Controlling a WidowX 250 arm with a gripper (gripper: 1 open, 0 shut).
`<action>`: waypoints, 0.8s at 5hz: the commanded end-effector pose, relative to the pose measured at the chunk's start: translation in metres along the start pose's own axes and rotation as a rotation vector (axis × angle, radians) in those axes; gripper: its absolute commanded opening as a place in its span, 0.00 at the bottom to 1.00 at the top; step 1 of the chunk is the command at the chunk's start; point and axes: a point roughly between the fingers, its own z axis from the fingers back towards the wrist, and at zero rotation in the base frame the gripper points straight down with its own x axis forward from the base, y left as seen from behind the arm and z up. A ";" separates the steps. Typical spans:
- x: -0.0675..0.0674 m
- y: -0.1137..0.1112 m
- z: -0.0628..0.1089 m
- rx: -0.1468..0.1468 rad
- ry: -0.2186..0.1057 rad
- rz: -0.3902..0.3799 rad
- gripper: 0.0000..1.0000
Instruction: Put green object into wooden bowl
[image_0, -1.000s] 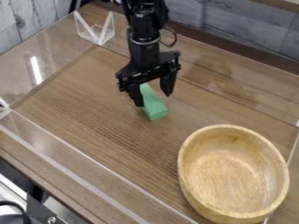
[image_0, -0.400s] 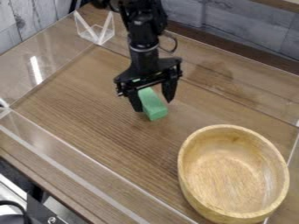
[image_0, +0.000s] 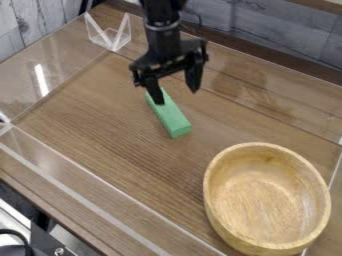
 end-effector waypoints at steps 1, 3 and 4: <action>0.005 -0.015 0.039 -0.103 -0.068 -0.055 1.00; 0.007 -0.017 0.030 -0.085 -0.104 -0.045 1.00; 0.011 -0.019 0.027 -0.068 -0.126 -0.004 1.00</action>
